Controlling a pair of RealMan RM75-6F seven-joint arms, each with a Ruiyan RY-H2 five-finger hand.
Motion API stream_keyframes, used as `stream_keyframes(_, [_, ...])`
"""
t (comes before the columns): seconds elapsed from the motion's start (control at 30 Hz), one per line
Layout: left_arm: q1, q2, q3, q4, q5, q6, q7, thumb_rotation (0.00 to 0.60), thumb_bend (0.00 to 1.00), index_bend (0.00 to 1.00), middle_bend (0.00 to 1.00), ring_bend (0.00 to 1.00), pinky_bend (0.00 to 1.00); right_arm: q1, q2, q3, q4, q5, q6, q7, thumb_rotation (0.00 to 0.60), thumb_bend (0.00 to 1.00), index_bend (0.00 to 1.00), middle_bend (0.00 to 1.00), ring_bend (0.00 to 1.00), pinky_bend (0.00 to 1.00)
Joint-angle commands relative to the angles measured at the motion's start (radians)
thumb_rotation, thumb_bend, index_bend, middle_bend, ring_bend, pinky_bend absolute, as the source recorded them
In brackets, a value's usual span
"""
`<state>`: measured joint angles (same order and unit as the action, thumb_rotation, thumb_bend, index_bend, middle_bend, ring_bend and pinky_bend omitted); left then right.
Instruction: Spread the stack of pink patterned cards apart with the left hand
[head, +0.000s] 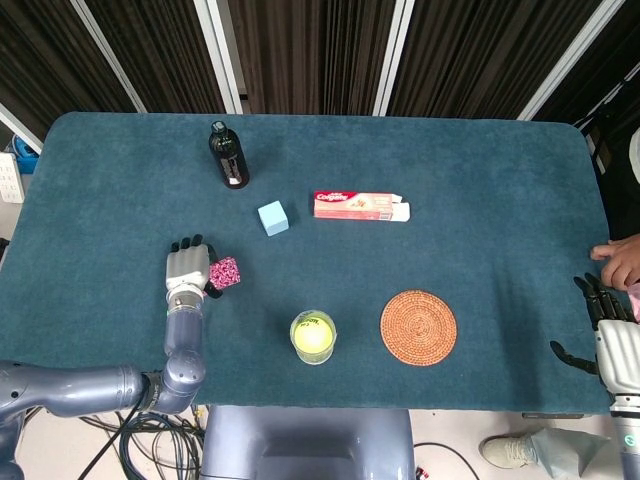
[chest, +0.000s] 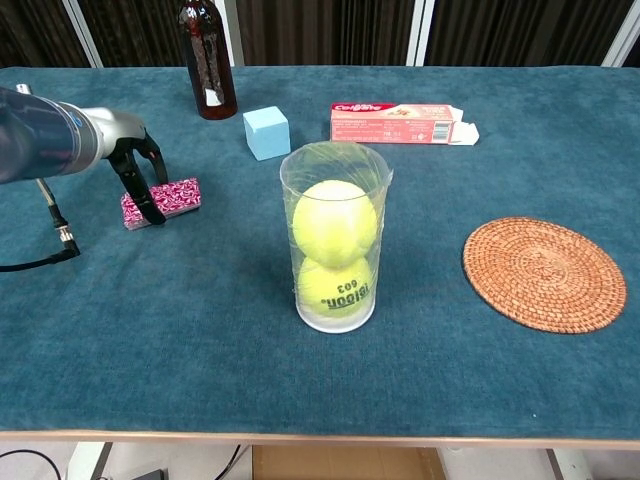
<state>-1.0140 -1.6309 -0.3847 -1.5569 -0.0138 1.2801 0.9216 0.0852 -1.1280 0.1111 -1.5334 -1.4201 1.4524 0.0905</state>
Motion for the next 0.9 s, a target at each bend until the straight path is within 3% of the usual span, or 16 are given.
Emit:
stream_keyframes(0.03, [0.001, -0.002, -0.002, 0.002, 0.002, -0.001, 0.002, 0.6, 0.15, 0.42, 0.14, 0.0, 0.02, 0.0, 0.0, 0.0, 0.0, 0.001, 0.0, 0.0, 0.6, 0.17, 0.09, 0.05, 0.15, 0.28])
stream_keyframes(0.9, [0.013, -0.008, -0.028, 0.009, 0.0, 0.004, 0.033, 0.6, 0.17, 0.47, 0.15, 0.0, 0.02, 0.0, 0.003, 0.001, -0.001, 0.003, -0.006, 0.004, 0.6, 0.17, 0.09, 0.05, 0.16, 0.28])
